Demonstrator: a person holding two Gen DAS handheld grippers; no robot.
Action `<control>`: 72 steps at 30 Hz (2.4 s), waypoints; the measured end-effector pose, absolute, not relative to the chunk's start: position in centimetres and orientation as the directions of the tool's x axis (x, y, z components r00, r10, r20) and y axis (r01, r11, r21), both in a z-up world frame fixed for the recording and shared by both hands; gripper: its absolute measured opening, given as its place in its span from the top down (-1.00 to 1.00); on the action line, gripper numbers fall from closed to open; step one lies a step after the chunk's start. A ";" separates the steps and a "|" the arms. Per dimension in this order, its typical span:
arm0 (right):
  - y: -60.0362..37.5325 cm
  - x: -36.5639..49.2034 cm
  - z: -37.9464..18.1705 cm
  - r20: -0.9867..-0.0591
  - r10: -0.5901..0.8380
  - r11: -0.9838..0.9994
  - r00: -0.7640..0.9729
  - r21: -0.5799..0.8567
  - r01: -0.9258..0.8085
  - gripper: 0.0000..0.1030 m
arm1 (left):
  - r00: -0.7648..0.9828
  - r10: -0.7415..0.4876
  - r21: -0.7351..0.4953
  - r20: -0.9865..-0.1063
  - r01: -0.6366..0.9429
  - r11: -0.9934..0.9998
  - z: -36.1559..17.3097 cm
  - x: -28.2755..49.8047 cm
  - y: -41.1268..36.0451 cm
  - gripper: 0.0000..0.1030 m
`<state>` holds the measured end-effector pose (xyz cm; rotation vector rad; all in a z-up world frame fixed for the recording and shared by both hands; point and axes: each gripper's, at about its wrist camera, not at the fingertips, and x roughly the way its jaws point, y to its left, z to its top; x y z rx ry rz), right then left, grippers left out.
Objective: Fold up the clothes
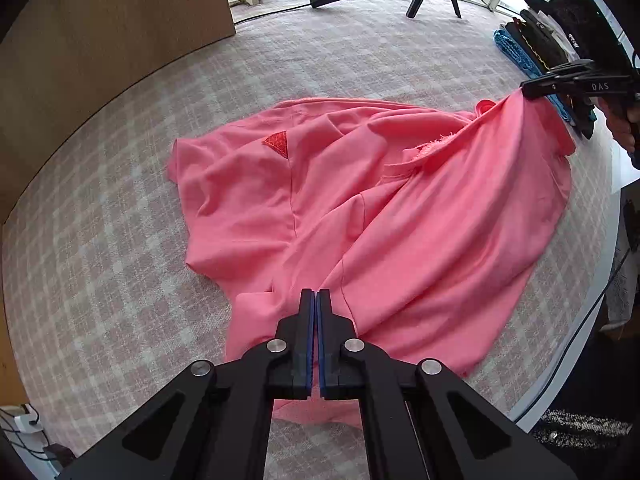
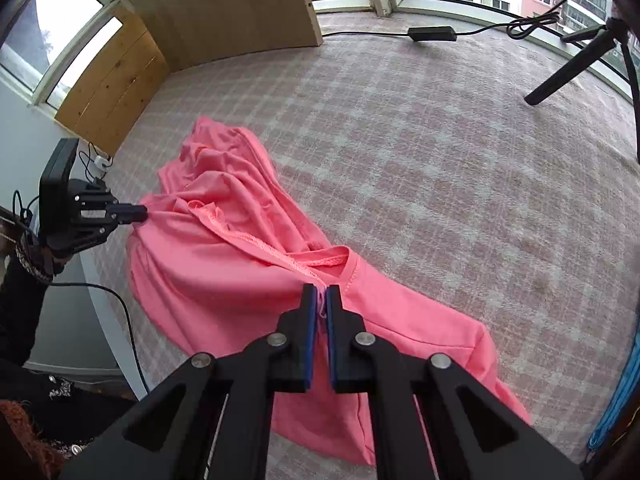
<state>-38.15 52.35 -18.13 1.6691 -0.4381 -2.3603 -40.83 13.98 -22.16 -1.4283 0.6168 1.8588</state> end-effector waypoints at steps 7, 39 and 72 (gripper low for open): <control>56.6 -36.9 -18.0 -0.934 -0.186 -0.979 -0.307 0.204 -0.028 -0.01 | -0.178 0.270 -0.026 -0.946 -0.790 -0.612 -21.4 -42.3 15.1 0.41; 55.9 -28.8 -21.3 -0.959 -0.089 -0.990 -0.270 0.116 -0.086 0.93 | -0.213 0.342 -0.038 -0.915 -0.798 -0.601 -19.1 -40.4 14.2 0.52; 52.4 -29.8 0.1 -0.657 -0.080 -0.994 -0.750 0.110 0.009 0.96 | -0.646 0.418 0.214 -0.638 -0.671 -0.710 2.0 -38.5 10.2 0.97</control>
